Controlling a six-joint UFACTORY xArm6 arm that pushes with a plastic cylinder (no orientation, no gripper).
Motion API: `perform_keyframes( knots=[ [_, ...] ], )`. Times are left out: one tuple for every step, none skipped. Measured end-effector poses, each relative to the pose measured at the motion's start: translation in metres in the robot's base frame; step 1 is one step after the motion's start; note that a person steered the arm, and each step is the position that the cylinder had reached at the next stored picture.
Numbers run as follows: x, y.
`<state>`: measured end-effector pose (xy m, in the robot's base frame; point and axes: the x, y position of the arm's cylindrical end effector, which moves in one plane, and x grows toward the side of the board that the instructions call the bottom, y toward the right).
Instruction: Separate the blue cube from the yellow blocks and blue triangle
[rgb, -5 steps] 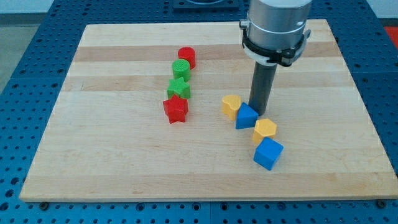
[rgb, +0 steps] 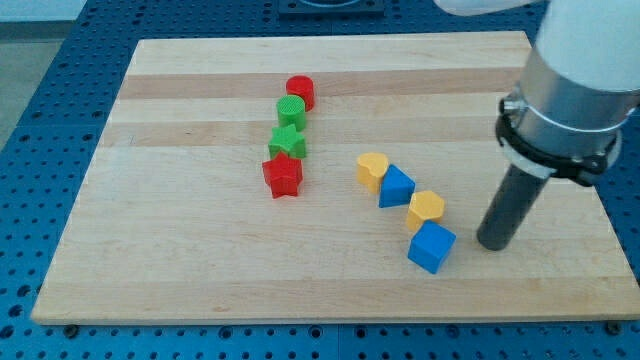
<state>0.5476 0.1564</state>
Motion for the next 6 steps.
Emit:
perform_keyframes(
  knots=[
    [-0.001, -0.024],
    [-0.006, -0.051],
    [-0.008, -0.074],
    [-0.008, -0.095],
    [-0.008, -0.107],
    [-0.024, -0.112]
  ],
)
